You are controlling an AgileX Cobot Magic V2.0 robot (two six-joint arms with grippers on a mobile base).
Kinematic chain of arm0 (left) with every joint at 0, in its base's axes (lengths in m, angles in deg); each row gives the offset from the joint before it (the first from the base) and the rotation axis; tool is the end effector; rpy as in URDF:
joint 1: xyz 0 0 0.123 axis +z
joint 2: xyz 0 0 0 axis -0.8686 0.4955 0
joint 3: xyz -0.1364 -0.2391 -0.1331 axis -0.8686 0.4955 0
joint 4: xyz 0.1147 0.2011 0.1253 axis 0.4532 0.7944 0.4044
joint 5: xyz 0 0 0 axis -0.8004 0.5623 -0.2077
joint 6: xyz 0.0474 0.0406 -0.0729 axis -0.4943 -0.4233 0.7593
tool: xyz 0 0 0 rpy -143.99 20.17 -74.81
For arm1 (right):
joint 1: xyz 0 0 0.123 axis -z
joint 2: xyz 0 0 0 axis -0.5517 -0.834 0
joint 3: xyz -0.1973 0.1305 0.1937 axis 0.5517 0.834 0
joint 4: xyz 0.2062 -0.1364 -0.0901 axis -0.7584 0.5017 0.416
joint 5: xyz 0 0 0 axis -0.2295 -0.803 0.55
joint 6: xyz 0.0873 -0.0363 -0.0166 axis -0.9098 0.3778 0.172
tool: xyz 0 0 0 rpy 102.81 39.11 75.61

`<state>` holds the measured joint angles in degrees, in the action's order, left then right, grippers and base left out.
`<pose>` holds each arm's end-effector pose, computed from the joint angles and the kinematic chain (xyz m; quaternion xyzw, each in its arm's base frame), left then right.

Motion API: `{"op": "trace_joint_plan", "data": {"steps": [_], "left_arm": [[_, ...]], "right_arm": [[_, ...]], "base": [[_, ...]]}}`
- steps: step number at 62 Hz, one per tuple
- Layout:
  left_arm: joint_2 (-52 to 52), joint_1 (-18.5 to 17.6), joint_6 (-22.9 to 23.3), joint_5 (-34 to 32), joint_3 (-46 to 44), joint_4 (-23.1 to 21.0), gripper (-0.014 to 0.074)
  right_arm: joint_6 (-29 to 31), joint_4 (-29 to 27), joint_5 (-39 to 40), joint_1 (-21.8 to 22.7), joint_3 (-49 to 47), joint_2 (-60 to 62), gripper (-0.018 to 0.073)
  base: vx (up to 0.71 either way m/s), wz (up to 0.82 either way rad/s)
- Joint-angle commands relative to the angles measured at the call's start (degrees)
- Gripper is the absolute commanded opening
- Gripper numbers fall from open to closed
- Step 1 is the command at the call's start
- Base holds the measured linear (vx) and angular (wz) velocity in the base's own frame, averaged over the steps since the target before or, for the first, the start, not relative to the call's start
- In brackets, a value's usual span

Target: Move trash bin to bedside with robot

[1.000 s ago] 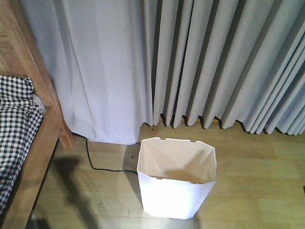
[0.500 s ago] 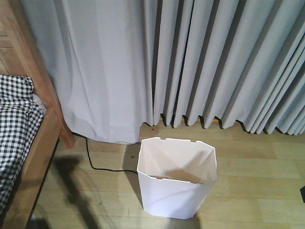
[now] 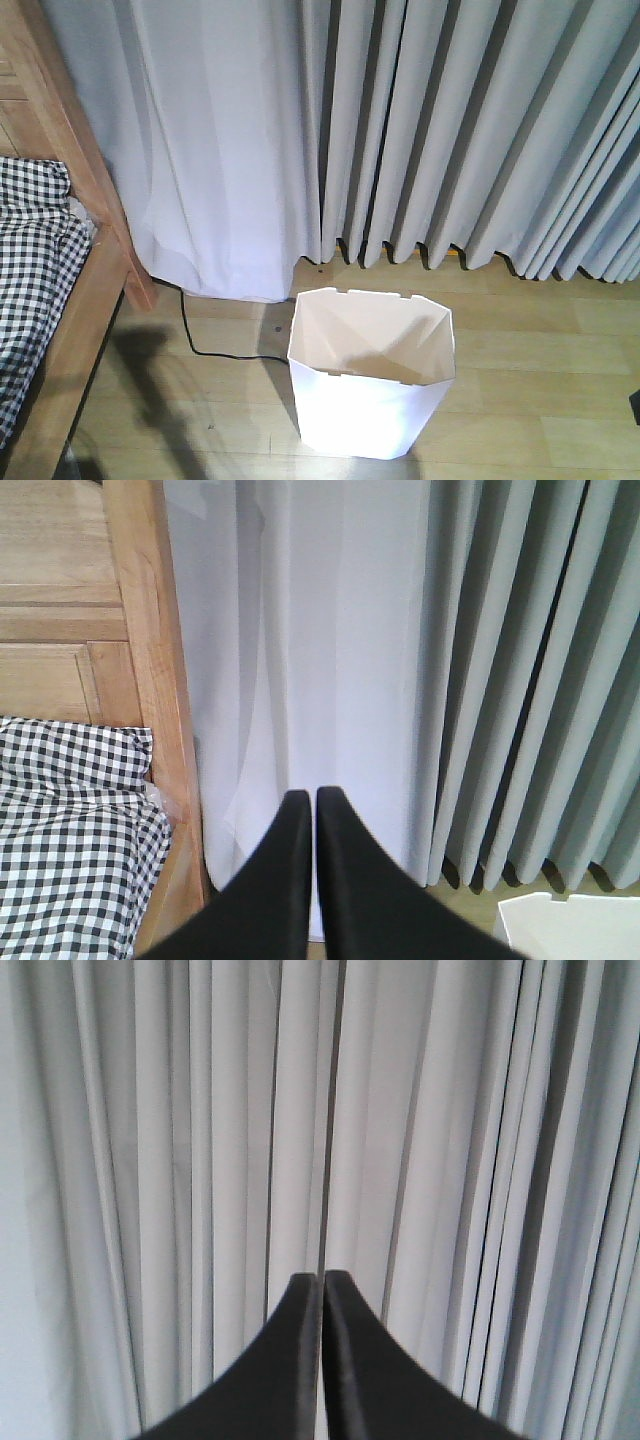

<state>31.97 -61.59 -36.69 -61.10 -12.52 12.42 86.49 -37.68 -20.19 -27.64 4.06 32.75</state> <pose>0.0506 -0.0014 0.1805 -0.0130 0.7650 -0.0274 0.6433 0.0521 -0.0053 0.2007 0.0238 0.6948 -0.0485 0.7172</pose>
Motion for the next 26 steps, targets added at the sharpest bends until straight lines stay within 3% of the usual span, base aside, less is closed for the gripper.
{"op": "trace_joint_plan", "data": {"steps": [1, 26], "left_arm": [[-0.6, -0.3, 0.5, -4.2, 1.7, -0.2, -0.0006], [-0.6, -0.3, 0.5, -4.2, 1.7, -0.2, -0.0006]], "right_arm": [[0.2, 0.5, 3.9, 0.1, 1.1, 0.8, -0.0010], [0.2, 0.5, 3.9, 0.1, 1.1, 0.8, -0.0010]], "base": [[0.00, 0.00], [0.00, 0.00]]}}
